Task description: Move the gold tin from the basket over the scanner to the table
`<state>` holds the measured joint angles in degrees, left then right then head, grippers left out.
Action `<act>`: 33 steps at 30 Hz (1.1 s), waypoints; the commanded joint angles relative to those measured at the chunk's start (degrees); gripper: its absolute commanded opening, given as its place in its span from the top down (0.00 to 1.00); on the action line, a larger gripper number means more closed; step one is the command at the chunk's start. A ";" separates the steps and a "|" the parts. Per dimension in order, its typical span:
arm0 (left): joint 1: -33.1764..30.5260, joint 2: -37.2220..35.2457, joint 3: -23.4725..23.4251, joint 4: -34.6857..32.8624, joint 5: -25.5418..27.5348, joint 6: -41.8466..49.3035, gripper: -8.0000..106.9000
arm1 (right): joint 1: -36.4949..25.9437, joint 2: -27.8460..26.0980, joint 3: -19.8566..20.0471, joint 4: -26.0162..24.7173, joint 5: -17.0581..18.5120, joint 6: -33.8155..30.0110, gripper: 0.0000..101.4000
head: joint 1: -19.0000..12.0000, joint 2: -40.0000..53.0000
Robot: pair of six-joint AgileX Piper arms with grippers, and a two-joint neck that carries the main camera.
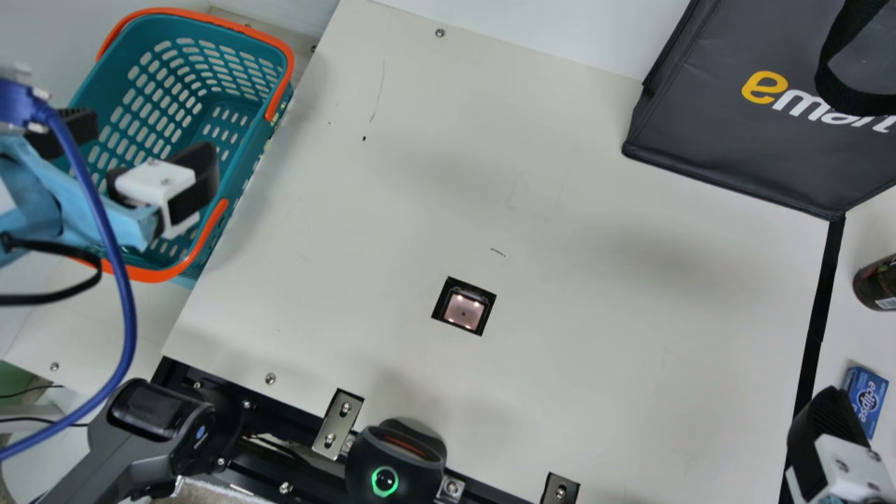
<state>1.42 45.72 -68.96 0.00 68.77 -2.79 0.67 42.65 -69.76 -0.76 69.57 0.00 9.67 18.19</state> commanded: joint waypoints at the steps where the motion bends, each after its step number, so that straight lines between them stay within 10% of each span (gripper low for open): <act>1: 2.46 1.36 -0.09 0.24 -0.31 -1.41 0.15 | 0.00 0.00 0.00 0.00 0.00 0.00 0.06 | -1.75 0.23; 18: 30.26 18.64 -1.40 -11.92 -6.42 8.64 0.15 | 0.00 0.00 0.00 0.00 0.00 0.00 0.06 | -1.75 0.23; 33: 36.58 32.94 2.05 -17.96 -16.83 17.96 0.15 | 0.00 0.00 0.00 0.00 0.00 0.00 0.06 | -1.75 0.23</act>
<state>37.93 77.23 -67.11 -17.86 52.96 15.01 0.67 42.65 -69.76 -0.76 69.57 0.00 9.67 18.28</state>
